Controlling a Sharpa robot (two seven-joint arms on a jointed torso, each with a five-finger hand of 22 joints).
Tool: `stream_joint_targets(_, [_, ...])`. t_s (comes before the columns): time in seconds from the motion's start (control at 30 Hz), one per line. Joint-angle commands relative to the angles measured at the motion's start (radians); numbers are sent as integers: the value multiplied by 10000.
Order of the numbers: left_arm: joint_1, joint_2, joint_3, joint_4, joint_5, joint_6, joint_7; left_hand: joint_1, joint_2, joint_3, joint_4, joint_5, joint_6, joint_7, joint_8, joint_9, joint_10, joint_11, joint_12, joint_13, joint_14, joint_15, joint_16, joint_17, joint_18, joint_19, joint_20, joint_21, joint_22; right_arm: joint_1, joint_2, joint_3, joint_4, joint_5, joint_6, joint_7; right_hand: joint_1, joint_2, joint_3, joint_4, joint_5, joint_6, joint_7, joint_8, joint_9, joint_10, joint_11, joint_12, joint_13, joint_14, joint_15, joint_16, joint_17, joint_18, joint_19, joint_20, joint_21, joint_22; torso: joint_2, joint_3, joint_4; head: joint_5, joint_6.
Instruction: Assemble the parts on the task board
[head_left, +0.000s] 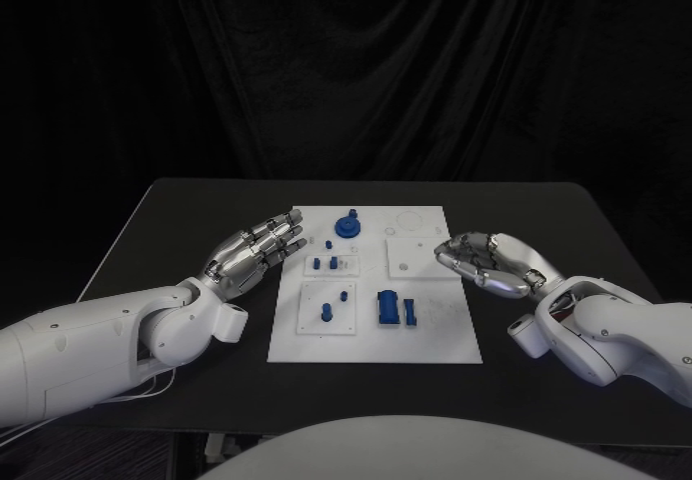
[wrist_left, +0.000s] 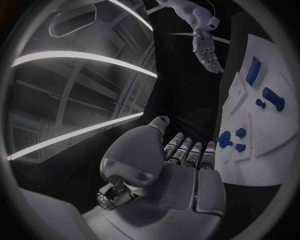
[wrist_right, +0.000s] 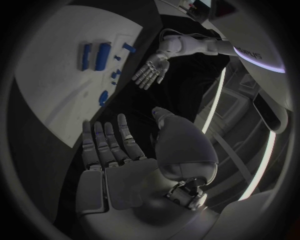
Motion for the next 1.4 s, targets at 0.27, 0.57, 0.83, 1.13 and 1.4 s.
stream_joint_targets(0.27, [-5, 440, 12, 23, -159, -184, 1607, -115, -58, -310, 917, -95, 212, -43, 63, 15, -67, -152, 159, 4, -7, -180, 33, -7, 5, -3, -233, 59, -5, 23, 351, -28, -507, 2720, 1229, 3457, 1376, 887, -2596, 55, -129, -2807, -2551, -2288, -3881, -840, -2046, -2991, -4784, -1331, -623, -2648, -2358, 286, -1653, 2, -287, -4052, -396, 71, -58, -2, 0])
stream_joint_targets(0.57, [-149, 724, 11, -285, -284, -163, 1876, 412, -38, -99, 789, 118, 197, -83, 37, 9, -148, -220, 171, -5, -35, -229, -19, -21, -49, -23, -336, 46, -30, -178, 849, -36, -1182, 2817, 1715, 3759, 1811, 1335, -3025, 27, 97, -2683, -2322, -2358, -4156, -810, -1810, -2817, -5060, -1315, -483, -2594, -2378, 530, -1654, -36, -280, -4125, -918, 166, -200, 74, 0])
stream_joint_targets(0.83, [-363, 977, -2, -416, -188, -152, 42, -3410, -856, 74, 7, -1284, -607, -379, -428, -353, -786, -582, -139, -258, -94, -670, -239, -87, -325, -206, -852, -75, -235, -237, 748, -39, -1252, 2683, 1444, 2922, -1469, 1128, -2548, -857, -532, -3120, -1424, -2985, -4568, -925, -1897, -3099, -5472, -1359, -822, -3009, -2477, 158, -1870, -871, -423, -4473, -1088, 173, -231, 190, 5])
stream_joint_targets(1.13, [-296, 1043, 229, -293, -165, -1119, -129, -6105, -1391, 74, -258, -2276, -1113, -1215, -428, -353, -786, -1539, -919, -258, -94, -951, -239, -87, -1081, -206, -1195, -75, -235, -311, 1319, 523, -1440, 3475, 477, 2567, -3813, 848, -2115, -1422, -1084, -3534, -1424, -2985, -4568, -925, -1897, -3448, -5472, -1359, -1089, -3009, -2477, 72, -1870, -1450, -423, -5212, -946, 172, -264, 137, 489])
stream_joint_targets(1.4, [-135, 1202, 781, 1, -110, -3428, -537, -8051, -1772, 74, -996, -2994, -1464, -1215, -428, -353, -786, -1539, -919, -258, -94, -1808, -239, -87, -1081, -206, -1478, -75, -235, -472, 2564, 1749, -1849, 5204, -1632, 1794, -5506, 127, -1781, -1815, -1495, -3808, -1424, -2985, -4568, -925, -1897, -4379, -5472, -1359, -1945, -3009, -2477, -69, -1870, -1851, -423, -5212, -610, 171, -341, 12, 1639])
